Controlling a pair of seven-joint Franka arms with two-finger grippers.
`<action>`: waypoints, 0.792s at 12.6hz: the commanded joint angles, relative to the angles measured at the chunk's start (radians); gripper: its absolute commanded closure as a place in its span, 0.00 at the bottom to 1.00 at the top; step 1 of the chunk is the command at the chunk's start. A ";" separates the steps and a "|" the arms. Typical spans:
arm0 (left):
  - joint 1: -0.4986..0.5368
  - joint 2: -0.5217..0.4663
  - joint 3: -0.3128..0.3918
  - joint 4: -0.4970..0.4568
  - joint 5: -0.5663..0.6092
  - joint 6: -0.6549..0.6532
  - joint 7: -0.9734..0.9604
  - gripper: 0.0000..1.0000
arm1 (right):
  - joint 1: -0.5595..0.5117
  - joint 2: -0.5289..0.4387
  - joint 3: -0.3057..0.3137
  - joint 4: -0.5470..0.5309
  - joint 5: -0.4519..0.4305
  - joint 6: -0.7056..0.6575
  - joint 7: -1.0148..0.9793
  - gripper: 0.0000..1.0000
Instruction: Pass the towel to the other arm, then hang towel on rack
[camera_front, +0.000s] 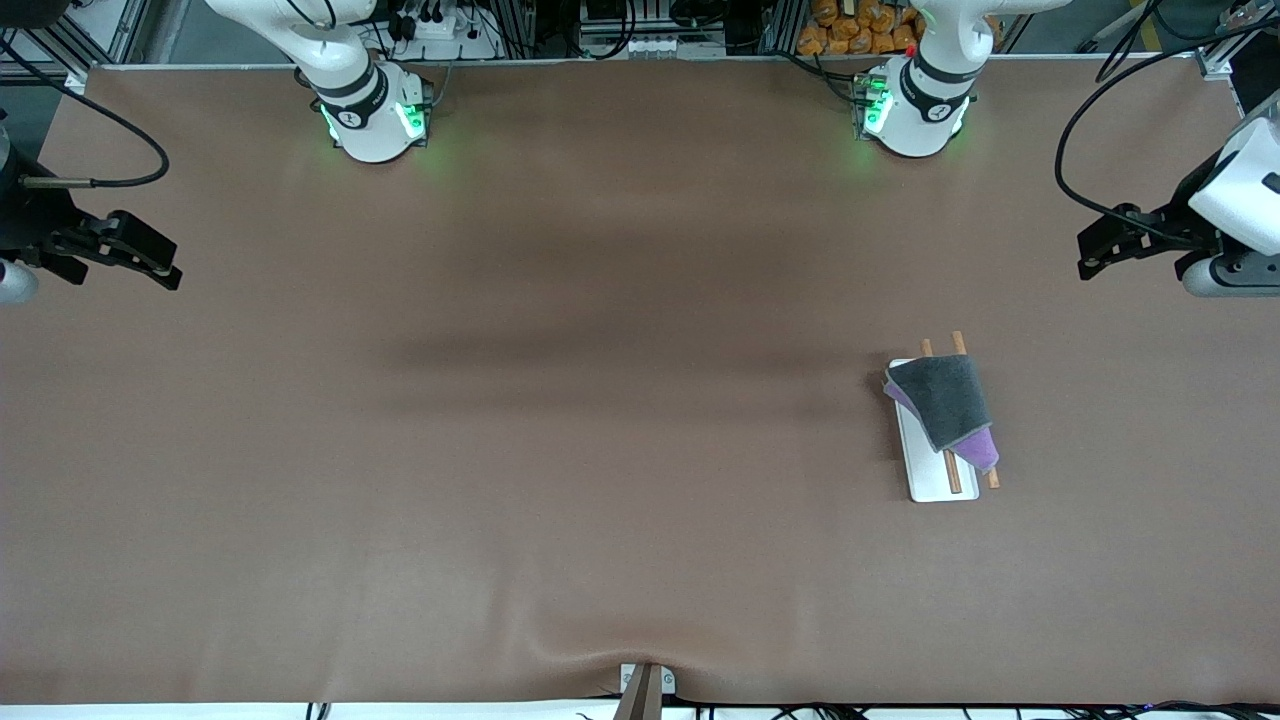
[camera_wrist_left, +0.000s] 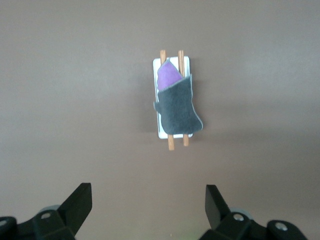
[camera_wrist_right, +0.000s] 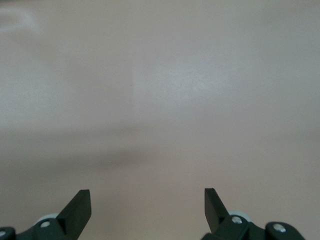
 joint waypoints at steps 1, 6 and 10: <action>-0.006 -0.028 0.018 -0.022 -0.038 -0.039 -0.010 0.00 | 0.004 -0.012 0.010 0.008 0.015 -0.031 0.009 0.00; -0.014 -0.031 0.045 -0.014 -0.063 -0.088 -0.038 0.00 | 0.005 -0.020 0.007 0.003 0.006 -0.039 0.017 0.00; -0.037 -0.031 0.047 -0.011 -0.053 -0.087 -0.088 0.00 | 0.007 -0.024 0.007 -0.017 0.015 -0.013 0.024 0.00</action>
